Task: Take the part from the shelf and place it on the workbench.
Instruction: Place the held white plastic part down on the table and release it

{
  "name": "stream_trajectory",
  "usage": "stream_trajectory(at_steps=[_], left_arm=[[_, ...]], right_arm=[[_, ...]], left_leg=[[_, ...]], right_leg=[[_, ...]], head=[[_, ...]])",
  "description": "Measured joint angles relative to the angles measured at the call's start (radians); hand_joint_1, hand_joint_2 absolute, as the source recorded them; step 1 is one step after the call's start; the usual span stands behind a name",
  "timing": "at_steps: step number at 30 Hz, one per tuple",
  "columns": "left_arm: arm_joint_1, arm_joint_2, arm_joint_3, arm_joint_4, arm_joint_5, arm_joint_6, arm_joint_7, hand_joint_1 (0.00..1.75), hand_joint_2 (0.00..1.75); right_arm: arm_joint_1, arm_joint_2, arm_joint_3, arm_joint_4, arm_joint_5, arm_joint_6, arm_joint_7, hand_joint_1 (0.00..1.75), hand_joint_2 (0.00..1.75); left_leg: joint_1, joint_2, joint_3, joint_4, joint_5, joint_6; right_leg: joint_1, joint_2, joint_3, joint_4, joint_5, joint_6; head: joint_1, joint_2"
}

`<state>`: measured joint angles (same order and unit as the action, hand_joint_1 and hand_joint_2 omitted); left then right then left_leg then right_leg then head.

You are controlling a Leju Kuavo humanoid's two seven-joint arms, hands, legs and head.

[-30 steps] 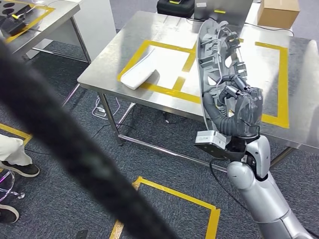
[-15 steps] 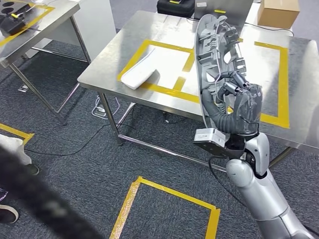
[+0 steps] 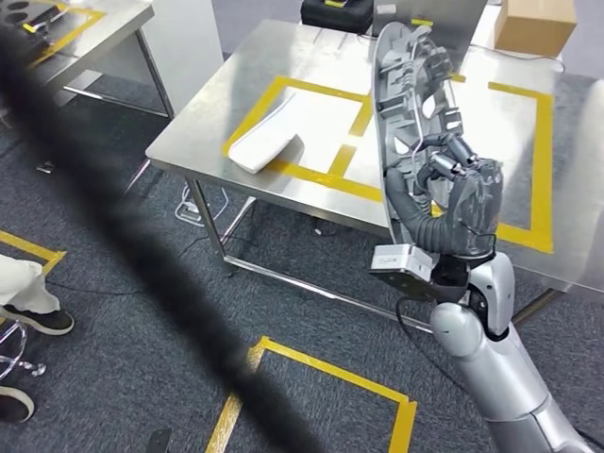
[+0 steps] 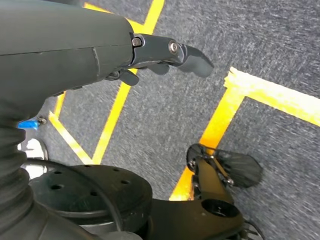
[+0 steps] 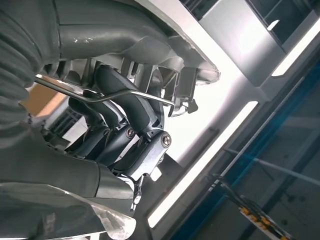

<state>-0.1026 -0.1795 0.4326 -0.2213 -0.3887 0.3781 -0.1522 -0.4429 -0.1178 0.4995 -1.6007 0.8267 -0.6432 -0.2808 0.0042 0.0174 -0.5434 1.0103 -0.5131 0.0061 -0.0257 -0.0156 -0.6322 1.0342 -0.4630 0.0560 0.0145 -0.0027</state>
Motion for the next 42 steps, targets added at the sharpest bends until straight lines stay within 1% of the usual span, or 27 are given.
stream_trajectory(at_steps=[2,4,5,7,8,9,10,12,13,14,17,19,20,23,24,25,26,28,29,31,33,35,37,39,40,41,42], left_arm=[[-0.002,0.000,0.000,0.000,0.000,0.000,0.000,0.00,1.75],[-0.002,0.000,0.000,0.000,0.000,0.000,0.001,0.00,1.75],[-0.002,0.000,0.000,0.000,0.000,0.000,0.001,0.00,1.75],[-0.001,0.000,0.000,0.000,0.000,0.000,0.001,0.00,1.75],[0.000,0.000,0.000,0.000,0.000,0.000,0.001,0.00,1.75],[0.002,0.000,0.000,0.000,0.000,0.000,0.001,0.00,1.75],[0.004,0.000,0.000,0.000,0.000,0.000,0.001,0.00,1.75],[0.006,0.001,0.000,0.000,0.000,0.000,0.001,0.00,1.75],[0.007,0.003,0.000,0.000,0.000,0.000,0.001,0.00,1.75],[0.008,0.005,0.000,0.000,0.000,0.000,0.001,0.00,1.75],[0.009,0.005,0.000,0.000,0.000,0.002,0.002,0.00,1.75],[0.009,0.003,0.000,0.000,0.000,0.002,0.002,0.00,1.75],[0.009,0.002,0.000,0.000,-0.001,0.001,0.001,0.00,1.75],[0.011,-0.004,0.000,0.000,-0.004,0.000,0.001,0.00,1.75],[0.013,-0.005,0.000,0.000,-0.006,-0.001,0.001,0.00,1.75],[0.016,-0.005,-0.001,0.000,-0.009,-0.001,0.001,0.00,1.75],[0.018,-0.006,-0.002,0.000,-0.013,-0.001,0.002,0.00,1.75],[0.018,-0.007,-0.005,0.000,-0.019,-0.001,0.003,0.00,1.75],[0.017,-0.007,-0.007,0.000,-0.021,-0.001,0.003,0.00,1.75],[0.013,-0.008,-0.011,0.000,-0.023,0.000,0.004,0.00,1.75],[0.009,-0.010,-0.014,0.000,-0.023,0.000,0.005,0.00,1.75],[0.007,-0.011,-0.016,0.000,-0.020,0.000,0.004,0.00,1.75],[0.007,-0.011,-0.016,0.000,-0.017,0.000,0.004,0.00,1.75],[0.009,-0.011,-0.016,0.001,-0.016,-0.001,0.003,0.00,1.75],[0.011,-0.011,-0.016,0.001,-0.015,-0.001,0.003,0.00,1.75],[0.012,-0.011,-0.016,0.001,-0.015,-0.001,0.003,0.00,1.75],[0.013,-0.011,-0.016,0.001,-0.015,0.000,0.003,0.00,1.75]], right_arm=[[0.003,0.001,0.000,0.000,0.000,0.000,0.001,1.75,1.75],[0.005,0.001,-0.001,0.000,0.000,0.000,0.001,1.75,1.75],[0.005,0.001,-0.001,0.000,0.000,0.000,0.001,1.75,1.75],[0.006,0.002,0.000,0.000,0.000,0.000,0.001,1.75,1.75],[0.007,0.002,0.000,0.000,0.000,0.000,0.001,1.75,1.75],[0.008,0.002,0.001,0.000,0.000,0.001,0.001,1.75,1.75],[0.008,0.002,0.001,0.000,-0.001,0.001,0.002,1.75,1.75],[0.010,0.003,0.001,0.000,-0.001,0.000,0.003,1.75,1.75],[0.010,0.004,0.001,0.000,-0.001,0.000,0.002,1.75,1.75],[0.012,0.004,0.001,0.001,-0.002,0.000,0.003,1.75,1.75],[0.017,0.004,0.000,0.003,-0.003,-0.001,0.005,1.75,1.75],[0.018,0.004,-0.003,0.003,-0.004,-0.002,0.008,1.75,1.75],[0.018,0.004,-0.004,0.004,-0.004,-0.002,0.008,1.75,1.75],[0.027,0.005,-0.004,0.007,-0.004,-0.002,0.008,1.75,1.75],[0.033,0.005,-0.004,0.009,-0.004,-0.002,0.009,1.75,1.75],[0.039,0.005,-0.006,0.011,-0.005,-0.003,0.011,1.75,1.75],[0.045,0.005,-0.009,0.012,-0.005,-0.004,0.013,1.75,1.75],[0.056,0.003,-0.016,0.011,-0.007,-0.007,0.014,1.75,1.75],[0.060,0.002,-0.020,0.009,-0.008,-0.010,0.015,1.75,1.75],[0.070,0.000,-0.025,0.004,-0.010,-0.015,0.015,1.75,1.75],[0.078,-0.002,-0.033,-0.002,-0.012,-0.016,0.016,1.75,1.75],[0.080,-0.004,-0.041,-0.005,-0.016,-0.014,0.014,1.75,1.75],[0.079,-0.004,-0.043,-0.004,-0.017,-0.009,0.010,1.75,1.75],[0.078,-0.004,-0.042,-0.001,-0.018,-0.004,0.006,1.75,1.75],[0.077,-0.004,-0.042,0.001,-0.018,-0.002,0.005,1.75,1.75],[0.075,-0.004,-0.042,0.003,-0.018,-0.002,0.005,1.75,1.75],[0.073,-0.004,-0.042,0.004,-0.019,-0.001,0.005,1.75,1.75]], left_leg=[[0.000,0.002,0.001,0.004,-0.007,-0.006],[0.003,-0.001,-0.011,0.042,-0.029,-0.014],[0.003,-0.003,-0.034,0.089,-0.048,-0.018],[0.004,-0.004,-0.114,0.229,-0.092,-0.023],[0.003,-0.004,-0.153,0.285,-0.099,-0.022],[0.002,-0.005,-0.179,0.309,-0.087,-0.018],[0.000,-0.006,-0.187,0.293,-0.052,-0.011],[-0.008,-0.013,-0.162,0.177,0.049,0.013],[-0.014,-0.017,-0.146,0.124,0.085,0.027],[-0.020,-0.020,-0.134,0.087,0.103,0.038],[-0.027,-0.018,-0.105,0.035,0.086,0.056],[-0.021,-0.015,-0.074,-0.005,0.071,0.056],[-0.017,-0.015,-0.062,-0.016,0.068,0.054],[-0.014,-0.018,-0.040,-0.024,0.052,0.051],[-0.014,-0.018,-0.031,-0.023,0.044,0.049],[-0.013,-0.019,-0.019,-0.023,0.035,0.047],[-0.012,-0.020,-0.006,-0.022,0.025,0.044],[-0.011,-0.020,0.018,-0.020,0.004,0.034],[-0.012,-0.019,0.023,-0.018,-0.003,0.029],[-0.014,-0.016,0.027,-0.015,-0.014,0.019],[-0.014,-0.015,0.026,-0.006,-0.020,0.009],[-0.010,-0.016,-0.012,0.066,-0.024,-0.005],[-0.004,-0.016,-0.092,0.197,-0.056,-0.019],[-0.001,-0.016,-0.161,0.283,-0.090,-0.022],[-0.002,-0.016,-0.177,0.284,-0.084,-0.019],[-0.004,-0.016,-0.179,0.253,-0.054,-0.011],[-0.009,-0.017,-0.170,0.195,-0.005,0.002]], right_leg=[[0.001,0.005,0.005,-0.001,-0.011,-0.021],[0.000,0.009,0.016,-0.001,-0.020,-0.035],[-0.001,0.011,0.024,-0.002,-0.025,-0.042],[0.000,0.015,0.037,-0.002,-0.037,-0.051],[0.002,0.019,0.044,-0.002,-0.043,-0.052],[0.004,0.023,0.053,-0.002,-0.051,-0.053],[0.006,0.027,0.064,-0.003,-0.059,-0.053],[0.009,0.033,0.087,-0.005,-0.075,-0.052],[0.010,0.036,0.095,-0.008,-0.082,-0.049],[0.008,0.037,0.100,-0.012,-0.086,-0.043],[0.004,0.037,0.108,-0.018,-0.083,-0.021],[0.007,0.031,0.096,0.006,-0.092,-0.014],[0.008,0.029,0.074,0.041,-0.106,-0.012],[0.008,0.027,-0.032,0.202,-0.171,-0.006],[0.008,0.027,-0.058,0.228,-0.172,-0.003],[0.007,0.026,-0.069,0.221,-0.152,0.000],[0.006,0.025,-0.065,0.178,-0.110,0.004],[0.005,0.016,-0.036,0.058,-0.019,0.009],[0.008,0.012,-0.019,0.013,0.001,0.003],[0.015,0.008,-0.005,-0.010,-0.002,-0.019],[0.013,0.011,0.007,-0.013,-0.008,-0.038],[0.008,0.014,0.025,-0.017,-0.018,-0.049],[0.006,0.017,0.044,-0.020,-0.032,-0.057],[0.007,0.021,0.066,-0.020,-0.050,-0.058],[0.008,0.023,0.078,-0.020,-0.059,-0.058],[0.010,0.025,0.091,-0.021,-0.068,-0.058],[0.011,0.026,0.104,-0.021,-0.077,-0.057]], head=[[-0.004,0.000],[-0.007,0.000],[-0.009,0.000],[-0.010,0.000],[-0.010,0.000],[-0.010,0.000],[-0.010,0.000],[-0.010,0.000],[-0.009,0.000],[-0.009,0.000],[-0.017,0.000],[-0.014,0.000],[-0.012,0.000],[-0.009,0.000],[-0.009,0.000],[-0.008,0.000],[-0.008,0.000],[-0.008,0.000],[-0.007,0.000],[-0.008,0.000],[-0.008,0.000],[-0.010,0.000],[-0.013,0.000],[-0.013,0.000],[-0.013,0.000],[-0.013,0.000],[-0.014,0.000]])
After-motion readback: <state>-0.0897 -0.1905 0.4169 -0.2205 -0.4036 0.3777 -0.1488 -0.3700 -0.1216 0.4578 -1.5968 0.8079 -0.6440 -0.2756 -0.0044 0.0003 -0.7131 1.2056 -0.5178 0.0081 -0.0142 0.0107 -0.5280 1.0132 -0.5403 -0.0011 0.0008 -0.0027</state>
